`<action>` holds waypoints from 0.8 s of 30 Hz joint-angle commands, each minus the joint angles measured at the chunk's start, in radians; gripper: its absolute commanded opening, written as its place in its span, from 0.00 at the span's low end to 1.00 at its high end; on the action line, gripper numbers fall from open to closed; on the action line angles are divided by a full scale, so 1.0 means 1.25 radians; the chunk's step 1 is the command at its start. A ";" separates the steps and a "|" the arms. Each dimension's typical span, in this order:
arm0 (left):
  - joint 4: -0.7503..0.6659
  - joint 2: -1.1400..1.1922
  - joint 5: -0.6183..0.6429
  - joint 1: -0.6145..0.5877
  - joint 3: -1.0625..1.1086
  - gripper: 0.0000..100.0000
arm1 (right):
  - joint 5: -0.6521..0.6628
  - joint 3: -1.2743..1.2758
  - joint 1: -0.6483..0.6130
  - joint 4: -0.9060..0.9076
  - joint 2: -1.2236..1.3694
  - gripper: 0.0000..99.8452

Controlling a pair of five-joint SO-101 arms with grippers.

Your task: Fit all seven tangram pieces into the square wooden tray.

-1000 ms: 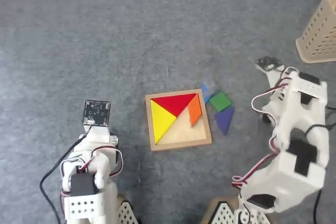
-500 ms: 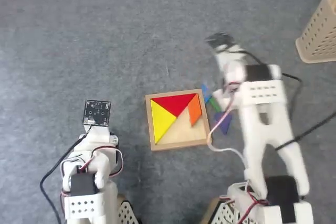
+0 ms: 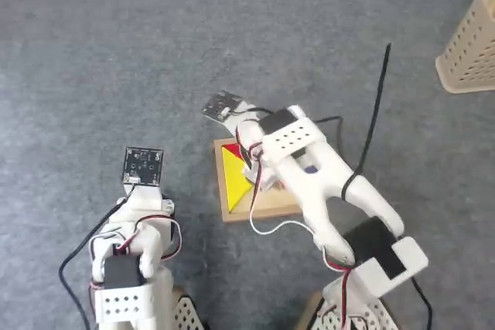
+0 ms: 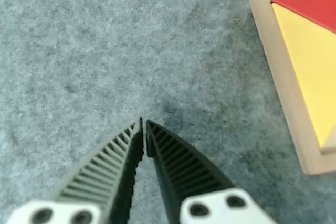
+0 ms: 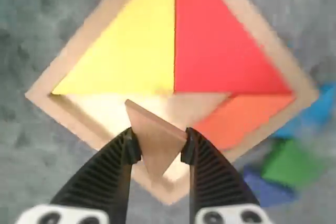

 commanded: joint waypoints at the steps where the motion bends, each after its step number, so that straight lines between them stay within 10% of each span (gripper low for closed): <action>1: 0.005 -0.015 -0.004 0.000 -0.006 0.01 | 0.160 -0.092 -0.006 -0.013 -0.004 0.02; 24: 0.005 -0.015 -0.004 0.000 -0.006 0.01 | 0.516 -0.293 -0.006 -0.009 0.229 0.02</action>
